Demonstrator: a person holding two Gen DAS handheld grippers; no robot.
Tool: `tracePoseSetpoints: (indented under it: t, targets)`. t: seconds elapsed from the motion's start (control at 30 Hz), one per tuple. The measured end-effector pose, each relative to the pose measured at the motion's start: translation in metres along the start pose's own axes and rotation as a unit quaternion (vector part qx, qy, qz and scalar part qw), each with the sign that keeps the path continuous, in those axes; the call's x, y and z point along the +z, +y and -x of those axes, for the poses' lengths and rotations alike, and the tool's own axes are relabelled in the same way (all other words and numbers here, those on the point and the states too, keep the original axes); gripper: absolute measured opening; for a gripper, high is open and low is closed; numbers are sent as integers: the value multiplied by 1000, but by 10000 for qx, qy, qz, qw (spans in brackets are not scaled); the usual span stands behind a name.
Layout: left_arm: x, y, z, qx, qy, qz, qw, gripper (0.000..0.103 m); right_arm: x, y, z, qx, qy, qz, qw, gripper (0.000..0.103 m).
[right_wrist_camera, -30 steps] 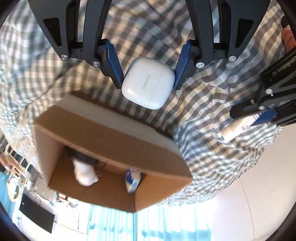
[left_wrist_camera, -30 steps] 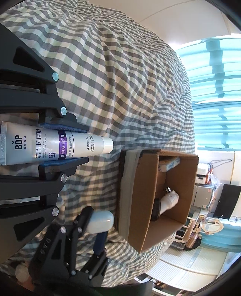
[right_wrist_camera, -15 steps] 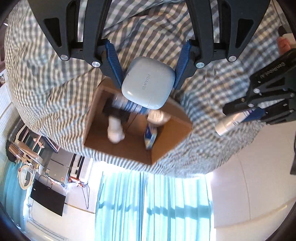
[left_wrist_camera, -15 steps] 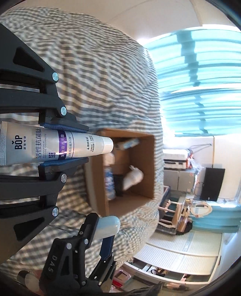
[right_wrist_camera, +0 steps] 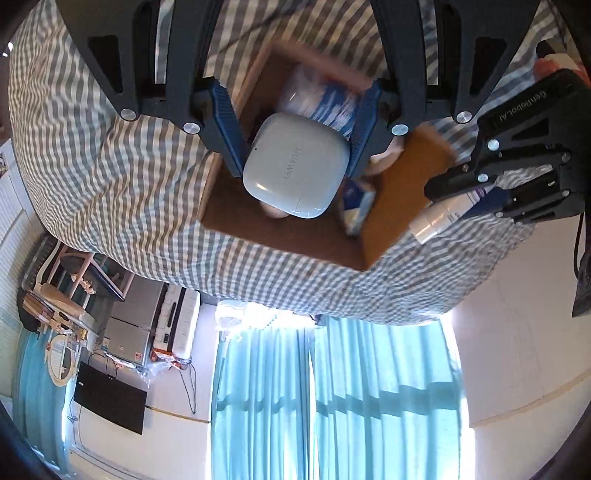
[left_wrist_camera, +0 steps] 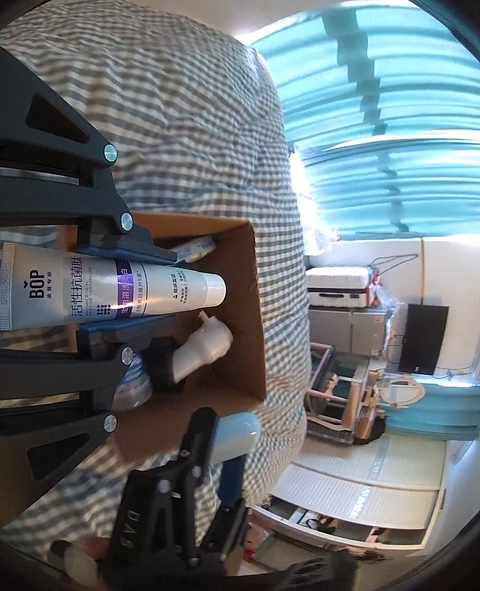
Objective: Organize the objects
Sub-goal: 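Carry the toothpaste tube and earbud case into the box and release both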
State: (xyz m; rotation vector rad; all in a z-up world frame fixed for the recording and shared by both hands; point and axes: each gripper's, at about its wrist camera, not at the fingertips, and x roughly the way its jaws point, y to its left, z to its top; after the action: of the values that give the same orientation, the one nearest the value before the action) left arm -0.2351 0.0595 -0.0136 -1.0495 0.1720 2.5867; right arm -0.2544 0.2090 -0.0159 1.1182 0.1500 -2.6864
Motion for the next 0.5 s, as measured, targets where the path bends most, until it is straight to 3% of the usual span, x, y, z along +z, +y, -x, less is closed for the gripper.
tracePoseSetpoints:
  t: [0.23,0.37,0.5]
  targets:
    - [10,14,-66,-155,371,-56,9992,26,19,-16,-65,-12,282,170,9995,55]
    - [2,17,-79,-313,471,-113,9983,26,10,-21,-72,185,246,-16,9995,55]
    - [-4,13,-80,-162,405,-252,9987,28,8,-22,-71,241,269,-48,9993,55]
